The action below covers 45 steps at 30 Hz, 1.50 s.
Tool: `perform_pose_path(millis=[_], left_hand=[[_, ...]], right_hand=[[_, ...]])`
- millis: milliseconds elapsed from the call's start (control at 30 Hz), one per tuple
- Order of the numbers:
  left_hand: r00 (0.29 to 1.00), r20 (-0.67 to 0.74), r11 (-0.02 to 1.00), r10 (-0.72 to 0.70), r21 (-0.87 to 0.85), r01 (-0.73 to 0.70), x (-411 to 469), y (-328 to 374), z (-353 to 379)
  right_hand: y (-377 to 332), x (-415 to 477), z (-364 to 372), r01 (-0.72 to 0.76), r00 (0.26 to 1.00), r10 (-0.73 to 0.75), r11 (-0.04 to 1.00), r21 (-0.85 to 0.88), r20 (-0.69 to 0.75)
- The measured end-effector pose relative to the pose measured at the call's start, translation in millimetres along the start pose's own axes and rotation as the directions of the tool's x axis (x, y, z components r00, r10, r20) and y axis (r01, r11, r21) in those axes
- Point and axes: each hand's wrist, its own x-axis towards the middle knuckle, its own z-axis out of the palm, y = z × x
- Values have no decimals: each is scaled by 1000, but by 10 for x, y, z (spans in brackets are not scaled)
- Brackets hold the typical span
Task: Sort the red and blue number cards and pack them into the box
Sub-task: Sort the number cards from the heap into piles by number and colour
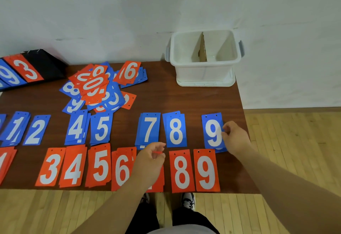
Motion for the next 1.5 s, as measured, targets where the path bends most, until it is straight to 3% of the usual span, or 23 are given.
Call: perform_pose_path(millis=[67, 167, 300, 400, 567, 800, 1033, 1300, 1367, 1500], left_hand=[[1000, -14, 999, -4, 41, 5, 34, -50, -58], [999, -31, 994, 11, 105, -8, 103, -83, -144], [995, -60, 970, 83, 232, -67, 207, -101, -365], [981, -87, 899, 176, 420, -124, 308, -128, -662], [960, -196, 737, 199, 675, -15, 530, -272, -1391], [946, -287, 673, 151, 730, 114, 1061, -800, -2715], [957, -283, 731, 67, 666, 146, 1822, -1277, -3747], [980, -188, 846, -62, 512, 152, 2677, -1361, -3814], [982, -169, 888, -87, 433, 153, 2830, -1352, -3718], [977, -202, 886, -70, 438, 154, 3030, -1336, -3582]], right_hand=[[45, 68, 26, -4, 1000, 5, 999, -54, 29], [-27, 9, 63, 9, 999, -14, 993, -114, -38], [-400, -184, 78, 114, 986, -130, 984, -137, -109], [-895, -278, 140, 282, 956, -292, 944, -170, -36], [-1746, -315, 402, 394, 919, -377, 886, -242, 116], [-2745, -202, 1017, 365, 929, -321, 875, -318, 181], [-3571, -59, 1669, 237, 969, -204, 925, -297, 137], [-4028, 248, 2253, 131, 974, -92, 974, -183, 209], [-4112, 354, 2388, 115, 981, -80, 974, -196, 177], [-4234, 522, 2638, 51, 996, -24, 947, -318, 88]])
